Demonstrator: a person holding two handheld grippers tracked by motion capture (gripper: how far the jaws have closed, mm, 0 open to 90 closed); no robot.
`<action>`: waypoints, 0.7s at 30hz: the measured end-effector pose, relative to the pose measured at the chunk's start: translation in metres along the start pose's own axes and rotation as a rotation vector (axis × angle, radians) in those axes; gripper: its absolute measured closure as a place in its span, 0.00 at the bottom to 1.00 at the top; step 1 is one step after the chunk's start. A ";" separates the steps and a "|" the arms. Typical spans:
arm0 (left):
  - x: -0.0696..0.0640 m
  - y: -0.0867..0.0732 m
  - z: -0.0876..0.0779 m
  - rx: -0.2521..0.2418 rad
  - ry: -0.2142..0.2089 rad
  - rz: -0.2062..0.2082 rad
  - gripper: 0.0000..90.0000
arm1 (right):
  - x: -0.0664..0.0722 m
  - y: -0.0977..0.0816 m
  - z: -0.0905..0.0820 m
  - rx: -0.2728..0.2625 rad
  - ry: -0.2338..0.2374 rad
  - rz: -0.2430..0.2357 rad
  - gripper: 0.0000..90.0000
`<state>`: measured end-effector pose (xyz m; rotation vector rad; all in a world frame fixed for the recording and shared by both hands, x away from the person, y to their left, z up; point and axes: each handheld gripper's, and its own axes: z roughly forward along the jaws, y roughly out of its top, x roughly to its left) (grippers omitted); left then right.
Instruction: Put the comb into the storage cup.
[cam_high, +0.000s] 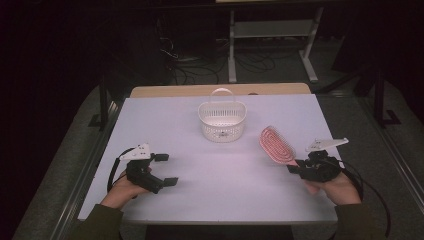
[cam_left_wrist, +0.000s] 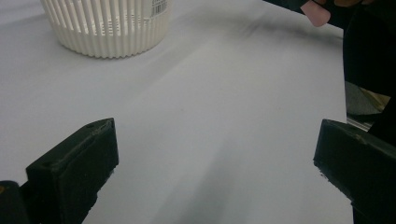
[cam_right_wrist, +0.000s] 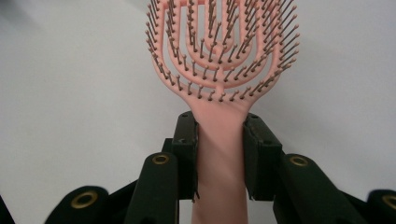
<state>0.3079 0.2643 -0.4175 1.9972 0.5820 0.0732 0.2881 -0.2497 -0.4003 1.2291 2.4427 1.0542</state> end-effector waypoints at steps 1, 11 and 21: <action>0.000 0.000 -0.001 0.000 0.001 0.000 0.00 | 0.000 0.001 0.000 -0.011 0.005 -0.002 0.76; 0.001 0.000 -0.001 -0.006 0.009 -0.009 0.00 | 0.008 0.009 0.005 -0.071 0.033 -0.047 0.76; 0.002 0.002 -0.002 -0.022 0.021 -0.019 0.00 | 0.019 0.022 0.011 -0.099 0.061 -0.077 0.76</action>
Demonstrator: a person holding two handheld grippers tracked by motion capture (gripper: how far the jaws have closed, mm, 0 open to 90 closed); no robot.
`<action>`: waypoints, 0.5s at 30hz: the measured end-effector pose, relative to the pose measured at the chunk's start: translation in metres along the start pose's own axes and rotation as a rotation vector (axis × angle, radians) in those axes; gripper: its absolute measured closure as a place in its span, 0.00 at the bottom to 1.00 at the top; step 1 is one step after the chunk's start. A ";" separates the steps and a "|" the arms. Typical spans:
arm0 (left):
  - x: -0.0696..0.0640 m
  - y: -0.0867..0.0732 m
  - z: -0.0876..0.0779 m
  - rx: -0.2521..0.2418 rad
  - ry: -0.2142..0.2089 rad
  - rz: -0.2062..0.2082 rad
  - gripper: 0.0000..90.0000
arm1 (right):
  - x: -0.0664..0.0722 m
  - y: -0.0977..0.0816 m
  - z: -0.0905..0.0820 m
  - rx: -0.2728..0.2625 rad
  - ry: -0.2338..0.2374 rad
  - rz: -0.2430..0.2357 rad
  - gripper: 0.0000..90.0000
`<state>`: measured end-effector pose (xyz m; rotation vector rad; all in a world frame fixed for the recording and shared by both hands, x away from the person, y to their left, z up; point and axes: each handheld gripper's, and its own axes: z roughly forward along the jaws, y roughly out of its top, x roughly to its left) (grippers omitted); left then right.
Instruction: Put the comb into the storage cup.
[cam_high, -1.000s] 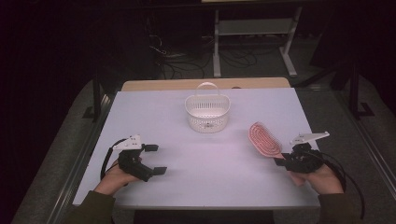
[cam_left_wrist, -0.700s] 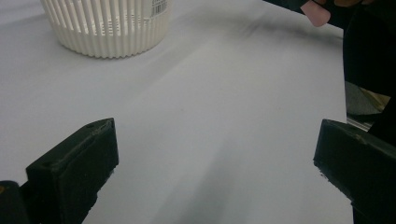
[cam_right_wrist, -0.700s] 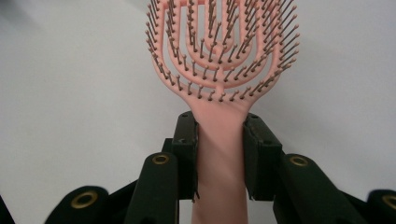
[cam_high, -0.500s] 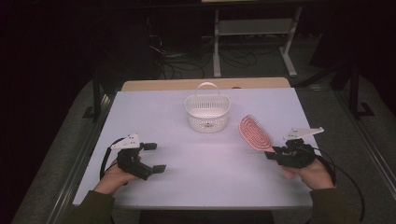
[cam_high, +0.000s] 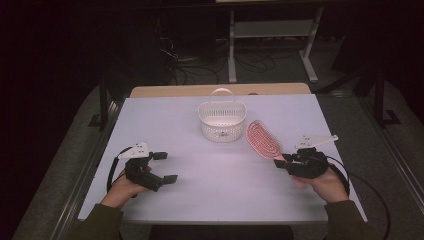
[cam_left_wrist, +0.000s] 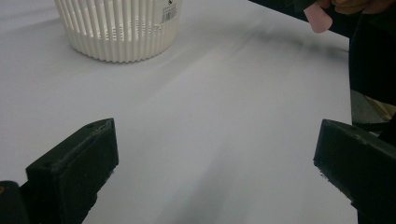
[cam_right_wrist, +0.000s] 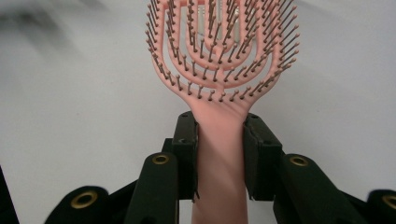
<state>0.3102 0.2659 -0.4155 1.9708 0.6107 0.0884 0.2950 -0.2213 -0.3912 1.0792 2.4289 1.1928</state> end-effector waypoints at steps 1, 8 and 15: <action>0.000 0.000 0.000 -0.001 0.001 -0.001 0.00 | 0.001 0.001 0.001 0.001 0.002 -0.001 0.76; 0.001 0.004 0.002 -0.005 -0.014 -0.014 0.00 | 0.005 0.006 0.006 -0.010 0.016 -0.019 0.76; 0.002 0.005 0.008 0.011 -0.029 -0.027 0.00 | 0.009 0.012 0.008 -0.039 0.029 -0.035 0.76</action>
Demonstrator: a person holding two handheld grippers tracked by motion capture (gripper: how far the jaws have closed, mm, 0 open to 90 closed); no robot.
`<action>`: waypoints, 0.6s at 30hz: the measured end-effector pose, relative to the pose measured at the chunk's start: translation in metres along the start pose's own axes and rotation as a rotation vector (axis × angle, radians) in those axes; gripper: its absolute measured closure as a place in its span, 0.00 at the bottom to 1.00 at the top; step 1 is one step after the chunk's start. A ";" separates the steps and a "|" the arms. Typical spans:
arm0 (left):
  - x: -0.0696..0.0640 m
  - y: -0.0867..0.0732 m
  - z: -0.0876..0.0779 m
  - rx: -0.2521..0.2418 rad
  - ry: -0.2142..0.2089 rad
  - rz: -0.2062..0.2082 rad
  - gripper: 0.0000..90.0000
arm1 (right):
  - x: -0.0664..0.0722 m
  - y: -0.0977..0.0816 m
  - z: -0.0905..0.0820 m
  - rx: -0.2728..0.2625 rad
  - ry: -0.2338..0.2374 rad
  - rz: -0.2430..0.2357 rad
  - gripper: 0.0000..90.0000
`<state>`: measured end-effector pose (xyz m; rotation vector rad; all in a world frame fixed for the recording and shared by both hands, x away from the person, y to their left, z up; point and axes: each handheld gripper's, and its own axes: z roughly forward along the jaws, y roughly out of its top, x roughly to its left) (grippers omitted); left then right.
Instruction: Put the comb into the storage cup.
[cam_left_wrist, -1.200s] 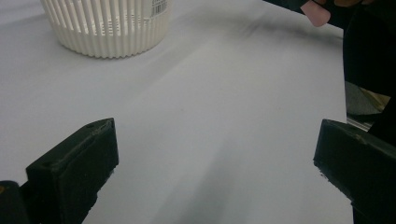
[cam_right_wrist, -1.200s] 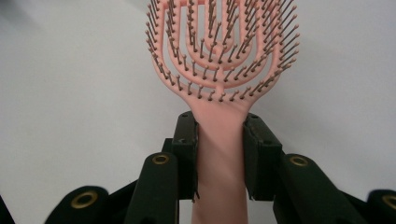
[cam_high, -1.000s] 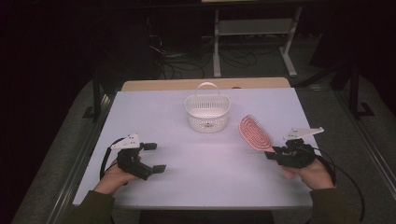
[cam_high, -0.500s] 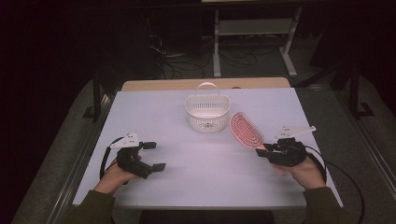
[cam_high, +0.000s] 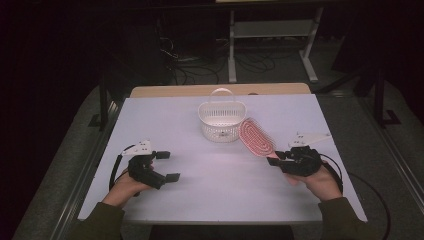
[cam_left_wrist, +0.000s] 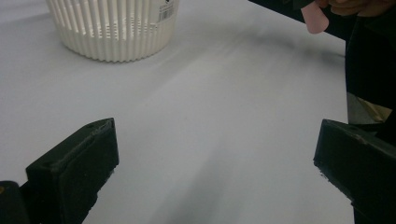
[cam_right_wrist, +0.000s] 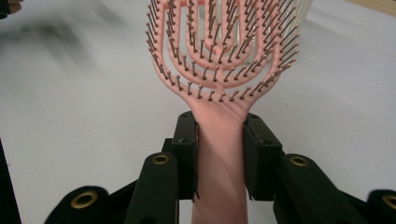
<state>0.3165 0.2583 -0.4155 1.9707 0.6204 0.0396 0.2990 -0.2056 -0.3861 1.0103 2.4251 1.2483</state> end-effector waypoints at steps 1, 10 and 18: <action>0.000 0.001 0.001 0.000 0.001 0.002 0.00 | 0.000 0.001 0.000 -0.003 0.002 -0.004 0.76; -0.002 0.010 0.010 0.011 0.010 0.019 0.00 | 0.001 0.008 0.003 -0.027 0.016 -0.018 0.76; -0.004 0.019 0.016 0.008 0.001 0.035 0.00 | 0.002 0.012 0.004 -0.039 0.017 -0.030 0.76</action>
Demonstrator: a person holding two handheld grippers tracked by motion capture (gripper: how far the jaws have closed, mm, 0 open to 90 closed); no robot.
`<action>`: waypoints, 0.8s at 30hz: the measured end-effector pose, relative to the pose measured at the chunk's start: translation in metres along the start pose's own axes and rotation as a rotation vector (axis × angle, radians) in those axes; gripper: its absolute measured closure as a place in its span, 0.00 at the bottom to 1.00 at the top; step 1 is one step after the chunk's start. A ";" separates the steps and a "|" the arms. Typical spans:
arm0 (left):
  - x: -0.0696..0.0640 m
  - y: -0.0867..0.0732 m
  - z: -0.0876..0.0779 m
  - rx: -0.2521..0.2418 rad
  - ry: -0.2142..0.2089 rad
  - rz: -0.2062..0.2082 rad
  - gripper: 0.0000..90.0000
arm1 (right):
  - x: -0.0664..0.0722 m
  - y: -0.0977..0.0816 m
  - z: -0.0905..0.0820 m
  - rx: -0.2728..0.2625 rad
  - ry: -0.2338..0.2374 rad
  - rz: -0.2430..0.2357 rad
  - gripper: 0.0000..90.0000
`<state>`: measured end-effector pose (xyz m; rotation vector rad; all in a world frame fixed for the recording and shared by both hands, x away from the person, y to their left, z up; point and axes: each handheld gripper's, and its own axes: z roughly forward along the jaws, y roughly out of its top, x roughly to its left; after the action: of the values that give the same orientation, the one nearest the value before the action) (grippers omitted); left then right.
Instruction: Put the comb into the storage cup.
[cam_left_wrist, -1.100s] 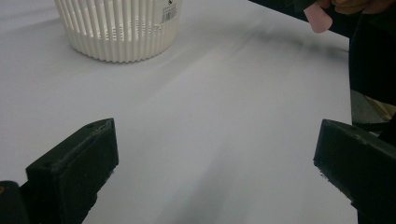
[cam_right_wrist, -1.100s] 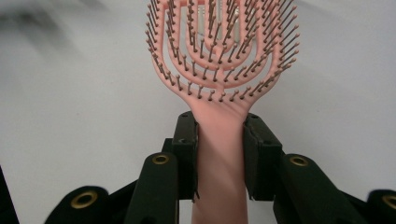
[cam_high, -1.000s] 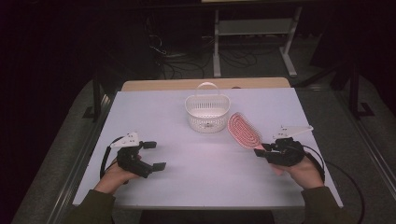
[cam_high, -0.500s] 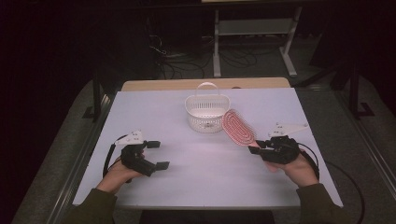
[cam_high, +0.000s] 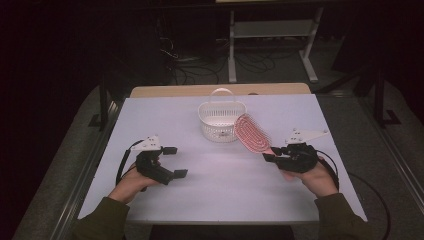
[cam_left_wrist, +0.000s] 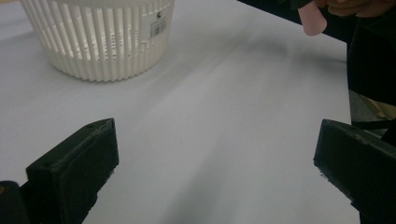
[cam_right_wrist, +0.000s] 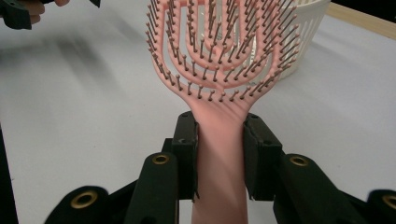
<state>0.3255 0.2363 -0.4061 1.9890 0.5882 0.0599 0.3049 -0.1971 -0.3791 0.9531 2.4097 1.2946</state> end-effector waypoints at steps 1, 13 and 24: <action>0.000 0.002 0.001 0.000 0.000 0.004 0.00 | 0.000 0.000 0.000 0.000 0.000 -0.001 0.76; -0.004 0.020 0.015 -0.020 -0.008 0.033 0.00 | 0.003 0.007 0.004 -0.021 0.000 -0.008 0.76; -0.009 0.034 0.026 -0.025 -0.030 0.057 0.00 | 0.008 0.013 0.015 -0.022 0.016 -0.022 0.76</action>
<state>0.3383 0.1988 -0.3879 1.9789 0.5091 0.0716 0.3116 -0.1767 -0.3769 0.9110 2.4059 1.3227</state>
